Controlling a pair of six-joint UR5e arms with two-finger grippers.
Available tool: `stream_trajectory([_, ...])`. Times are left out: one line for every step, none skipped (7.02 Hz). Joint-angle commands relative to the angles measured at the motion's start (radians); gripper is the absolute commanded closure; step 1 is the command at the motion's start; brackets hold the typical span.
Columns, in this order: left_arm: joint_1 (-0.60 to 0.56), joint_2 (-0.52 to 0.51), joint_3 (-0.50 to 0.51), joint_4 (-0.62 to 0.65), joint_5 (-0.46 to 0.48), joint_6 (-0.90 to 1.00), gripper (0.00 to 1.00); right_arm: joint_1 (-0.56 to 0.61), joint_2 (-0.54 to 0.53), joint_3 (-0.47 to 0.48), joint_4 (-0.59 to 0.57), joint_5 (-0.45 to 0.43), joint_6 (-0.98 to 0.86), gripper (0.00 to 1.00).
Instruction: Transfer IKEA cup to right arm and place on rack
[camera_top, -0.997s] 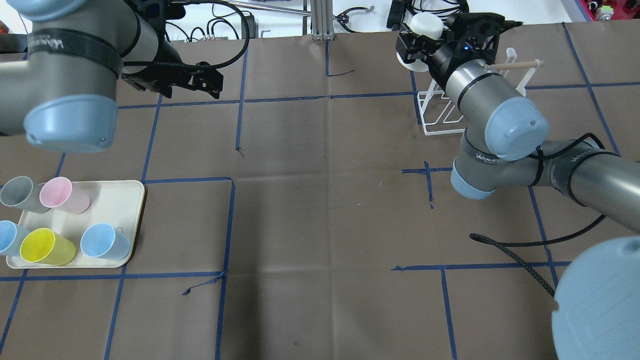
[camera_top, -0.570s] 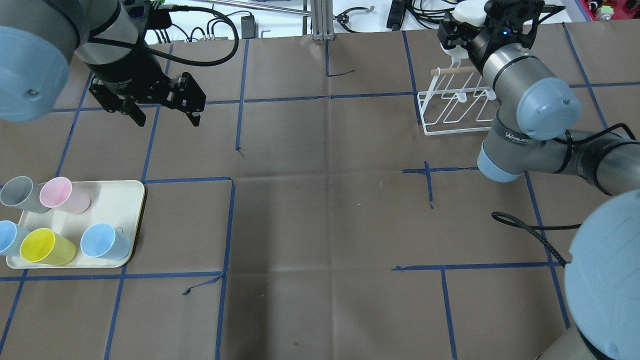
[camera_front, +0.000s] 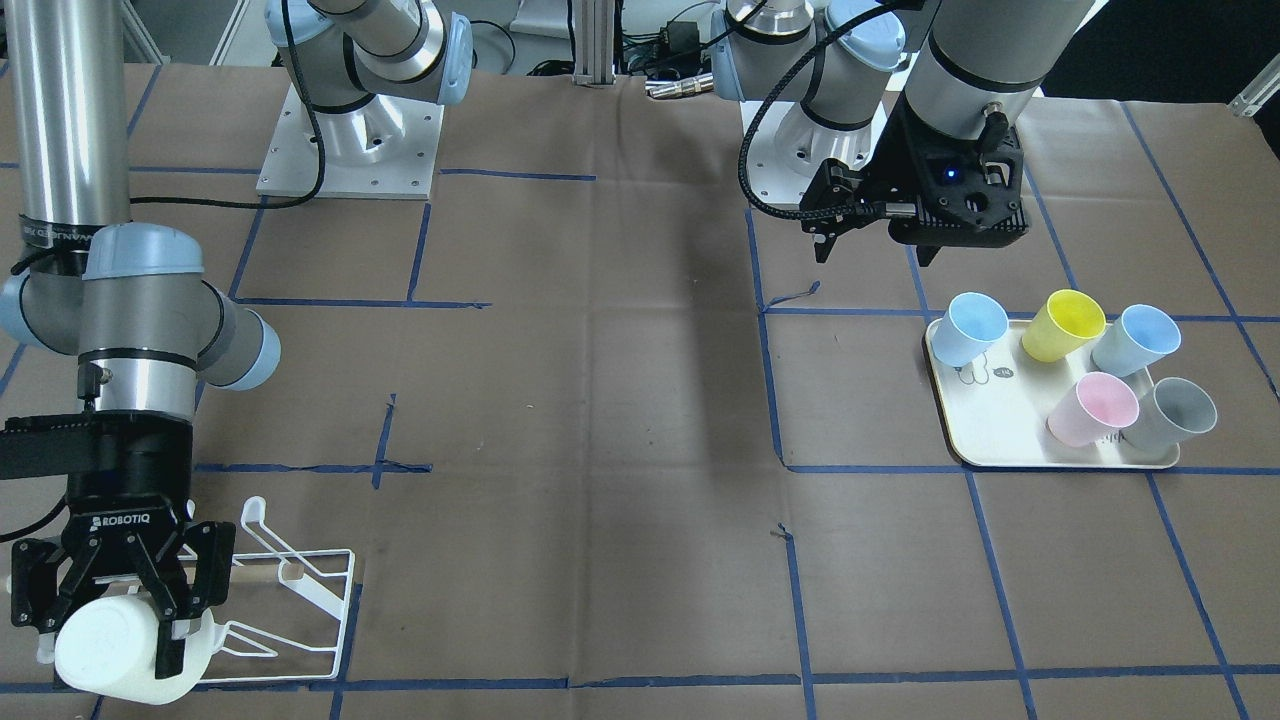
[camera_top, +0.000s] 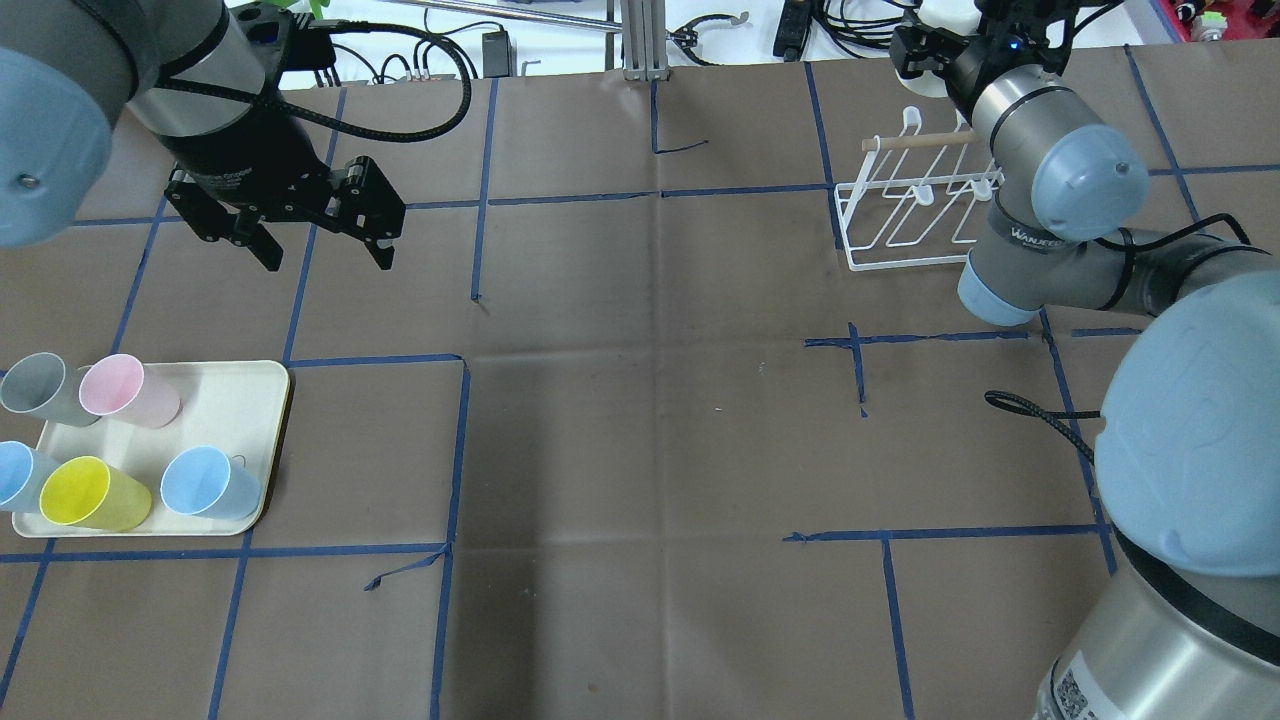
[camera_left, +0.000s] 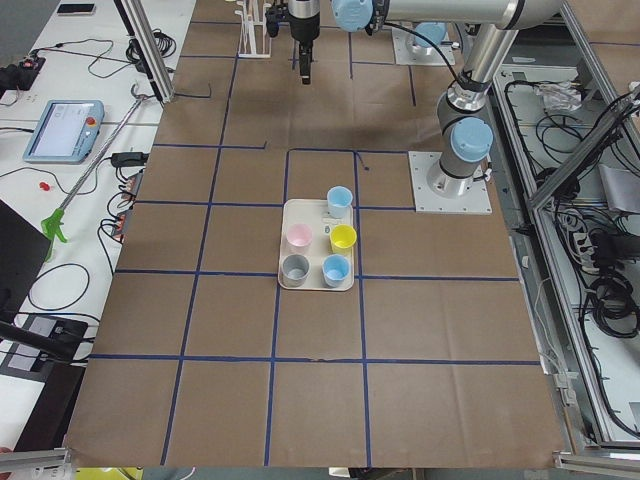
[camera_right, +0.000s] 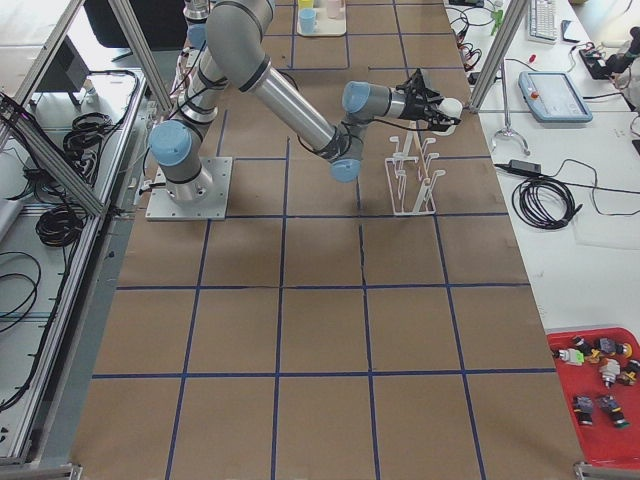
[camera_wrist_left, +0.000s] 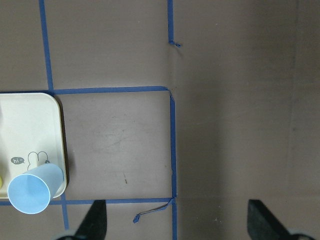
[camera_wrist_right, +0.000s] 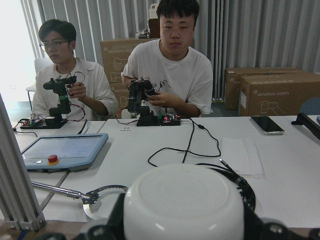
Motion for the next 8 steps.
stream_trajectory([0.034, 0.026, -0.063, 0.002, 0.002, 0.062, 0.01, 0.001, 0.037, -0.015, -0.002, 0.000, 0.000, 0.68])
stream_trajectory([0.120, 0.064, -0.130, 0.007, 0.001, 0.137, 0.01, 0.004, 0.040, -0.006, -0.002, 0.000, 0.000, 0.67])
stream_trajectory([0.207, 0.104, -0.196, 0.010, 0.001, 0.217, 0.01, 0.007, 0.040, 0.014, -0.002, 0.000, 0.000, 0.67])
stream_trajectory([0.295, 0.137, -0.262, 0.011, 0.002, 0.284, 0.01, 0.007, 0.039, 0.039, -0.002, -0.001, -0.002, 0.67])
stream_trajectory([0.378, 0.164, -0.311, 0.034, 0.008, 0.364, 0.02, 0.008, 0.039, 0.048, -0.005, -0.001, 0.000, 0.67])
stream_trajectory([0.448, 0.164, -0.351, 0.113, 0.084, 0.441, 0.03, 0.008, 0.040, 0.050, 0.000, -0.001, 0.000, 0.67])
stream_trajectory([0.504, 0.163, -0.387, 0.160, 0.093, 0.492, 0.03, 0.008, 0.040, 0.054, 0.000, -0.003, 0.000, 0.65])
stream_trajectory([0.510, 0.171, -0.417, 0.171, 0.090, 0.487, 0.03, 0.008, 0.040, 0.063, 0.000, -0.003, 0.006, 0.51])
